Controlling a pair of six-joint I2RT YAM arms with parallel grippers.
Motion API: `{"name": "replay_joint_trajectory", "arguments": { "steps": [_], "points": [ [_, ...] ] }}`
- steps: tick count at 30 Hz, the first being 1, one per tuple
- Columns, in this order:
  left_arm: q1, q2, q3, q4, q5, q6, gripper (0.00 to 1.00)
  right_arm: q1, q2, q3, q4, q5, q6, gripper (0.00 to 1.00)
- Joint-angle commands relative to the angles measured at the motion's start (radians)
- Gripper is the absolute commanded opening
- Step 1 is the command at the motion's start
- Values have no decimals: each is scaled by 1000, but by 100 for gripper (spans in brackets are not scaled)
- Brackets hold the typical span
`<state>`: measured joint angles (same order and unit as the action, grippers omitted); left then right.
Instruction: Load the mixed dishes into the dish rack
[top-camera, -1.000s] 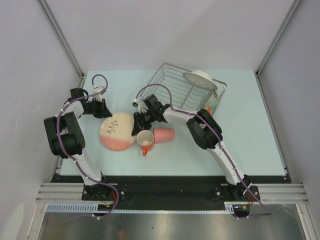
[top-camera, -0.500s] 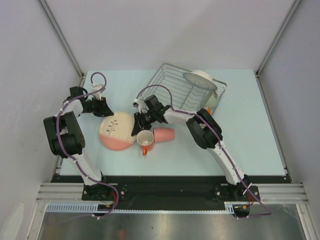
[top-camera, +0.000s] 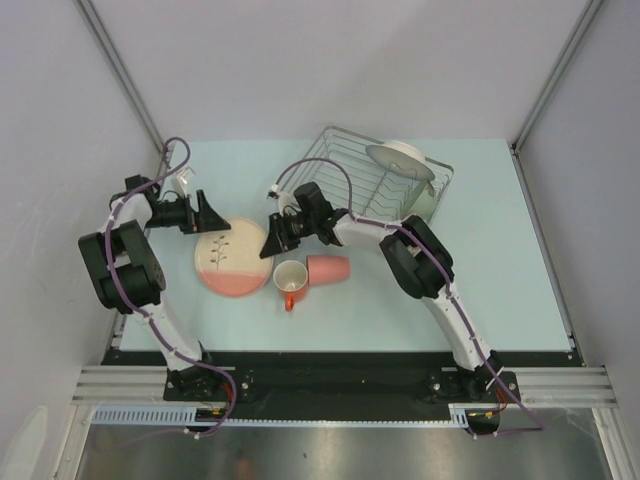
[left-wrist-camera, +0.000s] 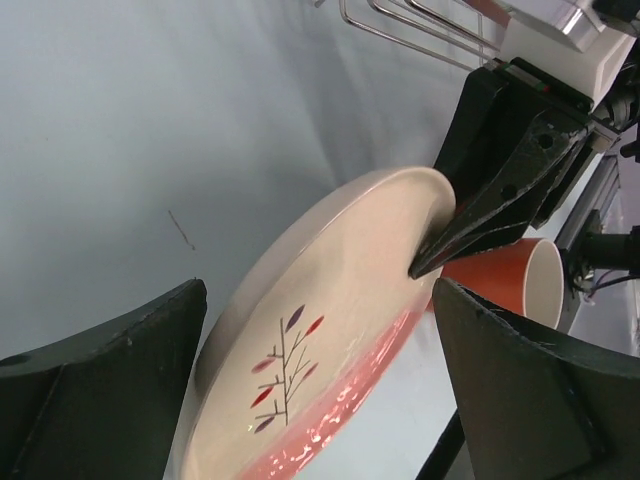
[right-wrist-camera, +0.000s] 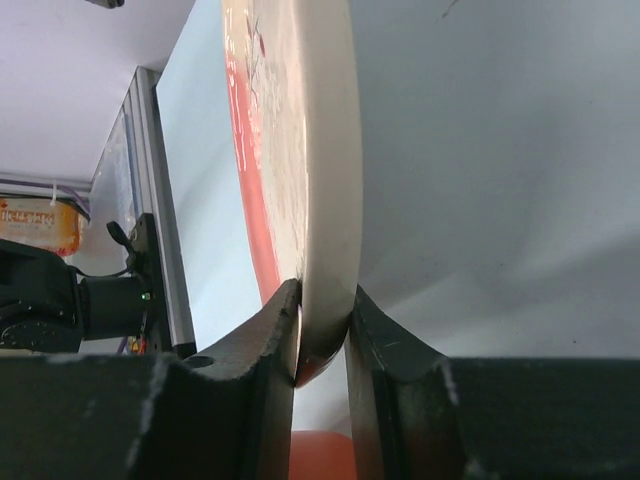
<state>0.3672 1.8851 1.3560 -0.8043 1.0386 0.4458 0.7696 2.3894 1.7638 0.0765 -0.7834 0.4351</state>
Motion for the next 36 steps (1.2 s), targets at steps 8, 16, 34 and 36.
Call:
{"name": "replay_joint_trajectory", "arguments": {
  "steps": [8,16,34,36],
  "points": [
    [96,-144,-87,191,-17,-153,100,-64,-124,138,13,79,-101,0],
    [93,-158,-156,292,-40,-199,100,-95,-159,302,-131,139,-159,0],
    [-65,-116,-132,405,-98,-285,100,-161,-400,451,-343,300,-266,0],
    [-100,-93,-71,465,-106,-369,100,-185,-455,445,-377,335,-300,0]
  ]
}}
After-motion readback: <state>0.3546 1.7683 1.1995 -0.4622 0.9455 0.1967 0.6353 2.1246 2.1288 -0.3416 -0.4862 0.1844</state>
